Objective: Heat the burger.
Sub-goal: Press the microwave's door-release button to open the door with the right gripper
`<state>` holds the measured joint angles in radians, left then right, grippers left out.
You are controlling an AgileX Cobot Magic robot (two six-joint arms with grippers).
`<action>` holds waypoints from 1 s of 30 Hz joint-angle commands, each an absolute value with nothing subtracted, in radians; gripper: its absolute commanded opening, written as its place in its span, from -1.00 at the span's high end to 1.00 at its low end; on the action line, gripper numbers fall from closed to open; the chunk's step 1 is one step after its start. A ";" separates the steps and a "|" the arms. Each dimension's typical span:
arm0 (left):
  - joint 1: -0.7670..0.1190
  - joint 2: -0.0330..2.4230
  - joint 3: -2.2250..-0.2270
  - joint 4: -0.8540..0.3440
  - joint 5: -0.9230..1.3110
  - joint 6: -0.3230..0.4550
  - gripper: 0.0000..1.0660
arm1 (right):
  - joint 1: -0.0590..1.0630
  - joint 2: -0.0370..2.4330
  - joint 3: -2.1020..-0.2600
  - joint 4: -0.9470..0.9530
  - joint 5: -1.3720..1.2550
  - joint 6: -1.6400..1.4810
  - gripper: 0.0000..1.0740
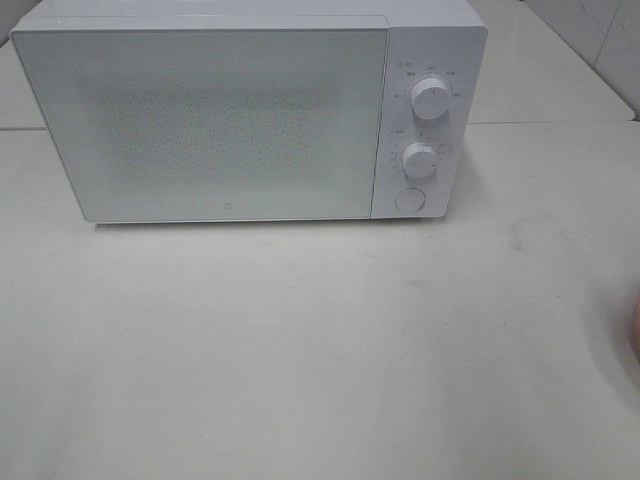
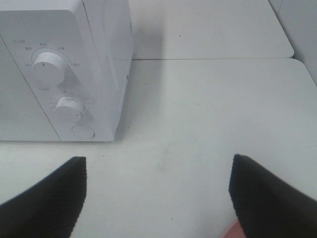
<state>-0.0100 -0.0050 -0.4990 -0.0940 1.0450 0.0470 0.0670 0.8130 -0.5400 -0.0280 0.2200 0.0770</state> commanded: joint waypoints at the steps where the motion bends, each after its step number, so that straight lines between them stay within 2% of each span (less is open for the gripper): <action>1: -0.013 -0.027 -0.497 -0.099 1.037 0.045 -0.89 | 0.061 0.870 -0.541 -0.031 0.115 0.082 -0.42; 16: -0.013 -0.027 -0.497 -0.099 1.037 0.045 -0.89 | 0.061 1.140 -0.541 -0.042 -0.210 0.093 -0.42; 19: -0.013 -0.027 -0.497 -0.099 1.037 0.045 -0.89 | 0.074 1.186 -0.500 -0.035 -0.361 0.090 -0.42; 24: -0.013 -0.027 -0.497 -0.099 1.037 0.045 -0.89 | 0.138 1.234 -0.437 0.028 -0.520 0.028 -0.42; 26: -0.013 -0.027 -0.497 -0.099 1.037 0.045 -0.89 | 0.222 1.298 -0.384 0.154 -0.673 -0.092 -0.42; 30: -0.013 -0.027 -0.497 -0.099 1.037 0.045 -0.89 | 0.292 1.344 -0.360 0.267 -0.760 -0.177 -0.42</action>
<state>-0.0100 -0.0050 -0.4990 -0.0940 1.0450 0.0470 0.2570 1.3270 -0.3720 0.1930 -0.6820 -0.1130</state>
